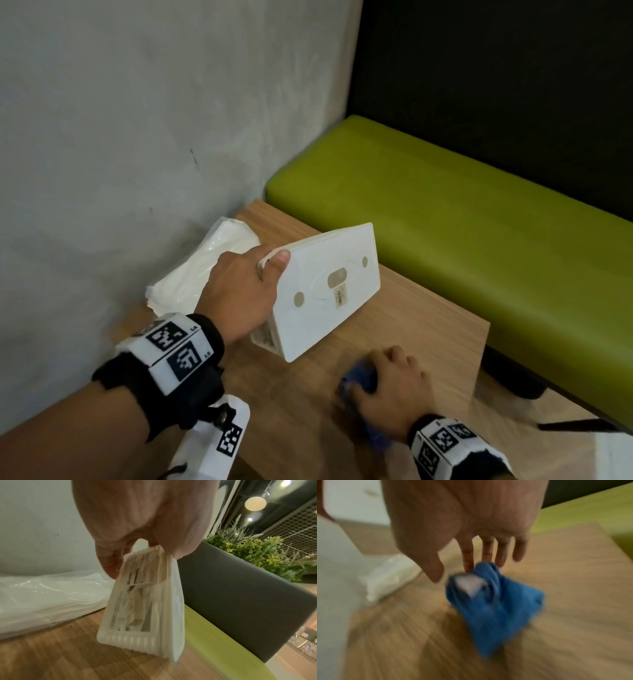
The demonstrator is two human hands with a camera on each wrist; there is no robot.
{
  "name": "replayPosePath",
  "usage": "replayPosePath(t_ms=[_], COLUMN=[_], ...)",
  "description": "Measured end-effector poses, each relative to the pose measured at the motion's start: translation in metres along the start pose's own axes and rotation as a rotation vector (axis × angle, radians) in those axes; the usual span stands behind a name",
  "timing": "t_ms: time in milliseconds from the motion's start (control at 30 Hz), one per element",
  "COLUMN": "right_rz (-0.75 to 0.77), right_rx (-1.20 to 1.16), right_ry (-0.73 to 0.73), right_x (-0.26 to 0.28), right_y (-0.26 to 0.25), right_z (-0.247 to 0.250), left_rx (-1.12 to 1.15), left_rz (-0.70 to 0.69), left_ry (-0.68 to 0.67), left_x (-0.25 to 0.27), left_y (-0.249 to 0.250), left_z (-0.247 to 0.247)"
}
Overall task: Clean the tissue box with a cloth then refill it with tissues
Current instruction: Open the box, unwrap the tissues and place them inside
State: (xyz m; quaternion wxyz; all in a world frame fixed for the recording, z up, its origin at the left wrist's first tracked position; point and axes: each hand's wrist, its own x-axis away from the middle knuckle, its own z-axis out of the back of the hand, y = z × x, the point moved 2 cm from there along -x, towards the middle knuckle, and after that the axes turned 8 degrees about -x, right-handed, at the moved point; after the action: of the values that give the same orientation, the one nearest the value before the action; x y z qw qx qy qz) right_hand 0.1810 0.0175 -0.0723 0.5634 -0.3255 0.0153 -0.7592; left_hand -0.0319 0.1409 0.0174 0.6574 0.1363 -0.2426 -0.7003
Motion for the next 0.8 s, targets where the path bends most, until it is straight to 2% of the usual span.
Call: replayPosePath(t_ms=[67,133,233,300,467,567,633,700,733,800], right_rz=[0.159,0.351,0.490,0.485,0.368,0.340,0.316,0.303,0.303,0.305], right_rx=[-0.139,-0.302,-0.302,-0.266,-0.296,-0.361,-0.443,-0.516,-0.545,-0.583], right_ry=[0.263,0.409,0.303,0.259,0.253,0.201,0.204,0.198,0.190,0.182], right_x=[0.004,0.013,0.022,0.020,0.009,0.006,0.003,-0.001,-0.002,-0.004], right_y=[-0.023,-0.057,-0.098,-0.109,-0.106,-0.106,-0.104,-0.100,-0.099,-0.096], right_z=[0.025,0.048,0.056,0.055,0.059,0.061,0.065,0.072,0.075,0.080], left_rx=[0.023,0.039,0.073,0.096,0.063,0.141,0.334,0.432,0.361,0.062], left_rz=[0.032,0.066,0.133,0.133,0.096,0.090,0.021,-0.111,-0.194,-0.344], left_ry=[-0.007,-0.013,-0.045,-0.047,-0.052,-0.062,-0.120,-0.275,-0.334,-0.327], left_x=[0.003,0.003,0.003,0.002,-0.003,0.000,0.003,0.007,0.011,0.018], left_y=[0.001,0.003,0.011,0.017,0.019,0.022,0.023,0.023,0.023,0.022], left_z=[-0.001,-0.001,-0.001,0.003,0.008,0.008,0.010,0.014,0.016,0.018])
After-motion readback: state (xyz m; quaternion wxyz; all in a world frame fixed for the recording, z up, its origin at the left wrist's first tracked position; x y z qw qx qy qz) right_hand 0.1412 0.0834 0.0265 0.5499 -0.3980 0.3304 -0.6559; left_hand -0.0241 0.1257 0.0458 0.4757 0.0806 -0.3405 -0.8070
